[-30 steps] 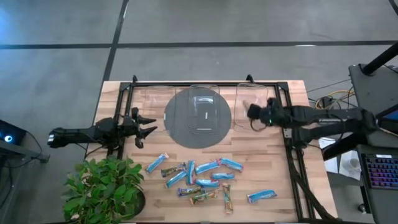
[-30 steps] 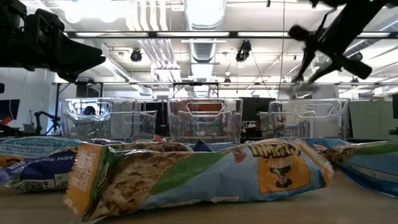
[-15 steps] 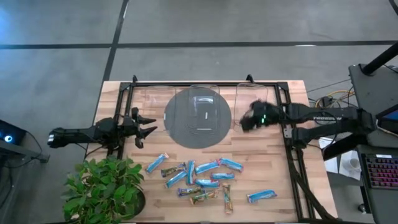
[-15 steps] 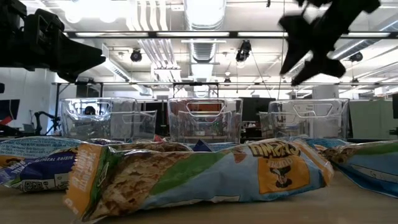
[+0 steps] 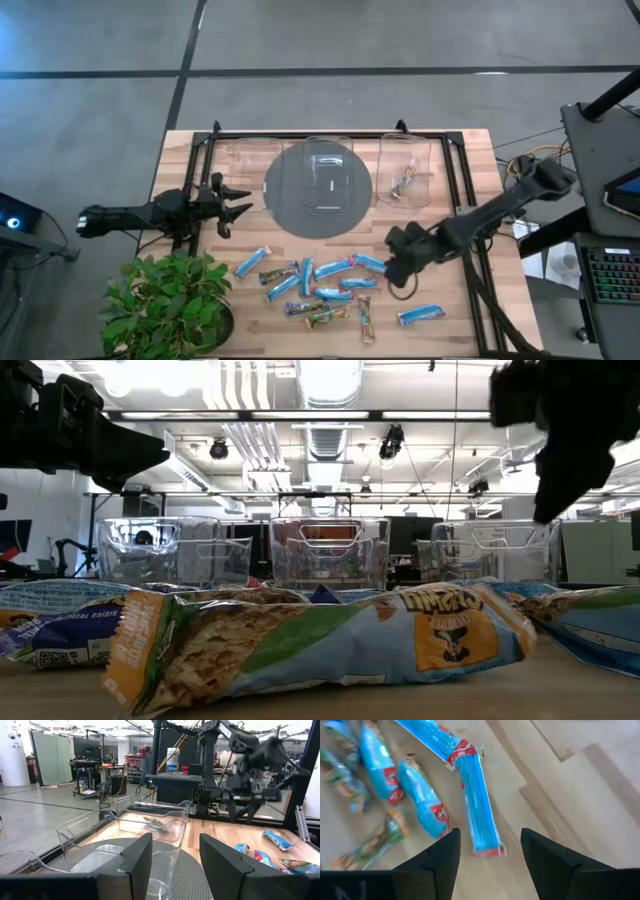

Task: Pick and place Granola Bars by type
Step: Put the red granola bar into the middle transparent bin

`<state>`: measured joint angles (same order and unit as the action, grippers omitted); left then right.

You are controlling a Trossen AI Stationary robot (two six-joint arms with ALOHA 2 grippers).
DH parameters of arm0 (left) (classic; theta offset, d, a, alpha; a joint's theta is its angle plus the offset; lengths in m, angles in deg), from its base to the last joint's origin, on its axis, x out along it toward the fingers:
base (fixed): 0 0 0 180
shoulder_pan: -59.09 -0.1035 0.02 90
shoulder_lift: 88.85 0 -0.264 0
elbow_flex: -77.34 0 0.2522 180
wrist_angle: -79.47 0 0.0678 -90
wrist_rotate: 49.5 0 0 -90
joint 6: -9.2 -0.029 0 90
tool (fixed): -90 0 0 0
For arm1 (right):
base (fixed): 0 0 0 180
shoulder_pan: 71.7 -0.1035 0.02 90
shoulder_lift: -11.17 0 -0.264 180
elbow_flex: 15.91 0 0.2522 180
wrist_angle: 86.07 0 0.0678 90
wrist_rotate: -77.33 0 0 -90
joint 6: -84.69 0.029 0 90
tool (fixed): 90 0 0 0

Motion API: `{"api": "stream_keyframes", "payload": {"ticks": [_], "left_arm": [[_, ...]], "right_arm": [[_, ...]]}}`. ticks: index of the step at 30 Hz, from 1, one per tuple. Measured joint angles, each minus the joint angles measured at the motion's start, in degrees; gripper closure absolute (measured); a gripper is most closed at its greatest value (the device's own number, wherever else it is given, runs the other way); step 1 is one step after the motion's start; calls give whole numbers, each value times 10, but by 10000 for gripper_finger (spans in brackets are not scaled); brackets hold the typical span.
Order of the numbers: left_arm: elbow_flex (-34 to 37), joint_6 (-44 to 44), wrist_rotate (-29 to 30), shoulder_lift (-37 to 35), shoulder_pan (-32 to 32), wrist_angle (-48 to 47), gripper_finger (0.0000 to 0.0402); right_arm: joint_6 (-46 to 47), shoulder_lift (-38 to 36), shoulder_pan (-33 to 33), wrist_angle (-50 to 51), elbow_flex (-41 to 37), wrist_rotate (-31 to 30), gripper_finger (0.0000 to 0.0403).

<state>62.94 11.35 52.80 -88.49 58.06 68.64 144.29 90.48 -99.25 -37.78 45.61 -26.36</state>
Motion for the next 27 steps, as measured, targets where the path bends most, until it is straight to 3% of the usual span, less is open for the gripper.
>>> {"api": "stream_keyframes", "payload": {"ticks": [8, 16, 20, 27], "left_arm": [[0, 0, 0, 0, 0, 0, 254], [0, 0, 0, 0, 0, 0, 254], [0, 0, 0, 0, 0, 0, 254], [0, 0, 1, 0, 0, 0, 255]], "right_arm": [[-48, 148, 2, 28, 68, -2, 155], [-74, 237, 38, 41, 114, -10, 119], [-71, 251, 77, 39, 128, 21, 156], [-135, 217, 113, 36, 182, 48, 293]]}}
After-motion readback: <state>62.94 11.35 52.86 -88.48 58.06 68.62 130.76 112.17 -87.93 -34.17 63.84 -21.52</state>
